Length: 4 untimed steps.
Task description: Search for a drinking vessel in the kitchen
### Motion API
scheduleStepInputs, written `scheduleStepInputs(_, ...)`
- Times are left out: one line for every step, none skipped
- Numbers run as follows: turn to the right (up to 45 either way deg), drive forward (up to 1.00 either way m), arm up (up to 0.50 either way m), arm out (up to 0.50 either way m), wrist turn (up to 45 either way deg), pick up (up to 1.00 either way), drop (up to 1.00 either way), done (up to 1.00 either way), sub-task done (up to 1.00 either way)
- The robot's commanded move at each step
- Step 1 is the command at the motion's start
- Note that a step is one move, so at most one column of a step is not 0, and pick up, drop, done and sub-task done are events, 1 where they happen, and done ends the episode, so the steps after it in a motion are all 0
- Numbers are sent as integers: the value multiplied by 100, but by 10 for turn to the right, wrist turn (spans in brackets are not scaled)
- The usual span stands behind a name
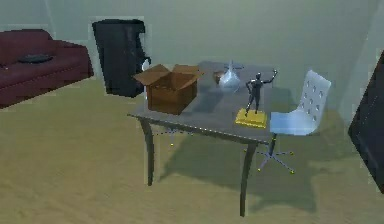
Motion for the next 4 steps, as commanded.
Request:
scheduleStepInputs(-120,0,0,0,0,0,0,0,0)
scheduleStepInputs(0,15,0,0,0,0,0,0,0)
scheduleStepInputs(-450,0,0,0,0,0,0,0,0)
scheduleStepInputs(-120,0,0,0,0,0,0,0,0)
